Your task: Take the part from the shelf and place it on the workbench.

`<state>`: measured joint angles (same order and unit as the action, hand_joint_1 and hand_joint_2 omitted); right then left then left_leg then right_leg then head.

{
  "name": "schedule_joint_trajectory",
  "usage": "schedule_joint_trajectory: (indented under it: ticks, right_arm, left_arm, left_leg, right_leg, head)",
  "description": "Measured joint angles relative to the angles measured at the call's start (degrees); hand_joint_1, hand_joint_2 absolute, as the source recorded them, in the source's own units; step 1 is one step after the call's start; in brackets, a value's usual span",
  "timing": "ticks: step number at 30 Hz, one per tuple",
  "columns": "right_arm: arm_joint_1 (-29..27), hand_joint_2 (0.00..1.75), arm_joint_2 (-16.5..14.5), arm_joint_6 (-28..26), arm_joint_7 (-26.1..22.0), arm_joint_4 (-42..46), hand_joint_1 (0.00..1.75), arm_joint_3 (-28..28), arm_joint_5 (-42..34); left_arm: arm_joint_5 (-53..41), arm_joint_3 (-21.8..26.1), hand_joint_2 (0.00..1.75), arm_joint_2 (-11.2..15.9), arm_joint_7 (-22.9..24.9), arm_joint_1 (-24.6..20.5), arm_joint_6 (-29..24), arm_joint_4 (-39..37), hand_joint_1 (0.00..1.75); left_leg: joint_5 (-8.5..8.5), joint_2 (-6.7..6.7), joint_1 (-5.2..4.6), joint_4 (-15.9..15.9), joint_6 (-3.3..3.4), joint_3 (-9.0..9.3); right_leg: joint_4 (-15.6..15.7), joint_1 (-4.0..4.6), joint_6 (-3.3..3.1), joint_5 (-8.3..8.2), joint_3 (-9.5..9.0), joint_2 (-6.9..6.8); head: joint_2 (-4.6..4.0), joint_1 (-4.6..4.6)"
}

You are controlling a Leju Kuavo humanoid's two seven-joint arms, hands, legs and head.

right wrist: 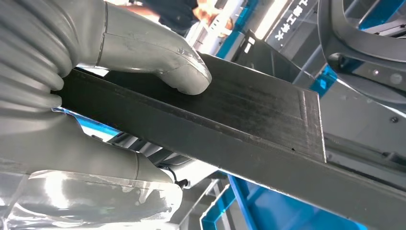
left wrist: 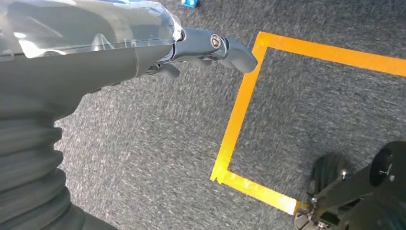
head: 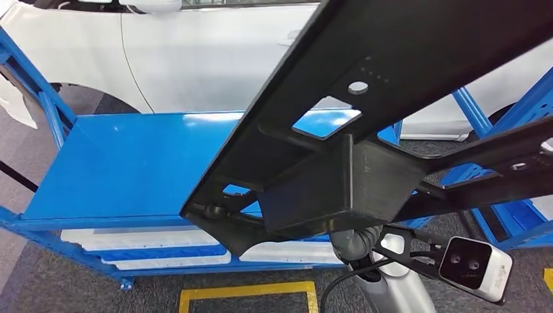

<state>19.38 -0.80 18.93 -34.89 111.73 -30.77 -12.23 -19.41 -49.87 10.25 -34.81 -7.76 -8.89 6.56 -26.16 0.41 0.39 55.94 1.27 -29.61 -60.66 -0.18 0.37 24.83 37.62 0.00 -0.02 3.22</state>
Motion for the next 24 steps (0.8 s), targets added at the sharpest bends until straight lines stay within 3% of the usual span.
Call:
schedule_joint_trajectory:
  ticks: [2, 3, 4, 6, 10, 12, 13, 14, 16, 18, 19, 20, 21, 22, 24]
  right_arm:
    - [0.07, 1.75, 0.58, -0.47, 0.02, -0.94, 1.75, -0.52, 0.1]
    - [0.0, 1.75, 0.88, -0.69, 0.07, -1.52, 1.75, -0.86, 0.33]
    - [-0.09, 1.75, 1.12, -0.85, 0.13, -2.05, 1.75, -1.16, 0.58]
    - [-0.2, 1.75, 1.38, -1.01, 0.25, -2.66, 1.75, -1.49, 0.91]
    - [-0.22, 1.75, 1.4, -1.05, 0.28, -2.74, 1.75, -1.53, 0.97]
    - [-0.3, 1.75, 1.45, -1.39, 0.59, -3.51, 1.75, -1.91, 1.27]
    - [-0.35, 1.75, 1.48, -1.51, 0.85, -4.34, 1.75, -2.3, 1.64]
    - [-0.55, 1.75, 1.51, -1.46, 0.95, -5.66, 1.75, -2.9, 2.26]
    - [-1.03, 1.75, 1.49, -0.87, 0.52, -8.68, 1.75, -4.24, 3.53]
    - [-1.41, 1.75, 1.46, -0.51, 0.02, -10.58, 1.75, -5.08, 4.08]
    - [-1.48, 1.75, 1.46, -0.43, 0.01, -10.85, 1.75, -5.18, 4.07]
    - [-1.6, 1.75, 1.46, -0.29, 0.01, -11.12, 1.75, -5.24, 4.07]
    - [-1.79, 1.75, 1.46, -0.04, 0.01, -11.37, 1.75, -5.27, 4.05]
    - [-2.09, 1.75, 1.46, 0.3, 0.01, -11.64, 1.75, -5.3, 4.03]
    - [-3.0, 1.75, 1.46, 1.13, 0.01, -12.01, 1.75, -5.31, 3.94]
  left_arm:
    - [0.0, -0.39, 1.75, -0.04, 0.01, -0.14, 0.23, 0.0, 0.0]
    - [0.0, -0.64, 1.75, -0.1, 0.02, -0.13, 0.36, 0.0, 0.0]
    - [0.0, -0.85, 1.75, -0.16, 0.02, -0.12, 0.46, 0.0, 0.0]
    - [0.0, -1.1, 1.75, -0.23, 0.02, -0.1, 0.57, 0.0, 0.0]
    - [0.0, -1.13, 1.75, -0.24, 0.02, -0.1, 0.59, 0.0, 0.0]
    - [0.0, -1.28, 1.75, -0.41, -0.05, -0.11, 0.69, 0.0, 0.0]
    - [0.0, -1.44, 1.75, -0.6, -0.13, -0.12, 0.72, 0.0, 0.0]
    - [0.01, -1.6, 1.75, -0.87, -0.29, -0.11, 0.66, 0.0, 0.0]
    - [0.01, -1.96, 1.75, -1.44, -0.63, 0.11, 0.36, 0.0, 0.0]
    - [0.01, -2.16, 1.75, -1.72, -0.8, 0.35, 0.19, 0.0, 0.0]
    - [0.0, -2.18, 1.75, -1.73, -0.83, 0.38, 0.19, 0.0, 0.0]
    - [0.0, -2.21, 1.75, -1.76, -0.85, 0.38, 0.19, 0.0, 0.0]
    - [0.0, -2.25, 1.75, -1.81, -0.91, 0.38, 0.19, 0.0, 0.0]
    - [0.0, -2.31, 1.75, -1.86, -0.97, 0.37, 0.19, 0.0, 0.0]
    - [0.0, -2.51, 1.75, -1.94, -0.97, 0.28, 0.19, 0.0, 0.0]
  left_leg:
    - [1.2, 0.1, 0.01, 0.04, 0.33, -1.49]
    - [1.77, 0.11, 0.0, 0.12, 0.31, -2.35]
    - [2.23, 0.12, -0.01, 0.2, 0.28, -3.06]
    - [2.7, 0.13, -0.01, 0.31, 0.21, -3.81]
    - [2.76, 0.13, -0.01, 0.33, 0.2, -3.92]
    - [3.12, 0.13, 0.01, 0.54, 0.08, -4.6]
    - [3.45, 0.13, 0.02, 0.79, -0.07, -5.18]
    - [4.03, 0.1, -0.03, 1.08, -0.44, -5.84]
    - [2.88, -0.05, 0.03, 2.98, -1.82, -7.46]
    - [-2.15, -0.17, 0.2, 8.54, -2.95, -9.46]
    - [-4.68, -0.17, 0.22, 12.23, -3.09, -10.27]
    - [-6.05, -0.17, 0.25, 15.35, -3.19, -10.67]
    - [-5.99, -0.17, 0.25, 16.97, -3.21, -10.35]
    - [-4.87, -0.17, 0.25, 16.74, -3.12, -9.11]
    - [-2.66, -0.21, 0.17, 10.24, -2.53, -3.47]
  right_leg:
    - [-7.14, -0.16, 0.39, 5.79, 2.26, 0.01]
    - [-10.85, -0.21, 0.56, 7.88, 3.12, 0.01]
    - [-13.41, -0.22, 0.66, 8.95, 3.54, 0.01]
    - [-15.16, -0.23, 0.74, 9.19, 3.49, 0.0]
    - [-15.1, -0.23, 0.74, 9.04, 3.32, 0.0]
    - [-12.71, -0.25, 0.71, 7.36, 1.13, 0.0]
    - [-8.94, -0.26, 0.6, 6.04, -1.78, -0.01]
    - [-4.34, -0.15, 0.24, 4.99, -4.98, 0.02]
    - [2.75, -0.07, -1.42, 3.19, -8.28, -0.02]
    - [3.78, -0.02, -2.81, 1.46, -6.69, -0.09]
    - [3.7, 0.05, -2.91, 0.8, -5.79, -0.08]
    - [3.61, 0.14, -2.92, 0.17, -4.87, -0.08]
    - [3.49, 0.22, -2.87, -0.43, -3.98, -0.09]
    - [3.36, 0.31, -2.79, -1.0, -3.1, -0.1]
    - [3.09, 0.49, -2.53, -2.1, -1.61, -0.12]
  head:
    - [0.0, 0.0]
    - [0.0, 0.0]
    - [0.0, 0.01]
    - [0.0, 0.01]
    - [0.0, 0.01]
    - [0.0, 0.01]
    - [0.0, 0.01]
    - [0.0, 0.0]
    - [0.0, -0.01]
    - [0.0, 0.01]
    - [0.0, 0.01]
    - [0.0, 0.01]
    - [0.0, 0.01]
    - [0.0, 0.01]
    - [0.0, 0.01]
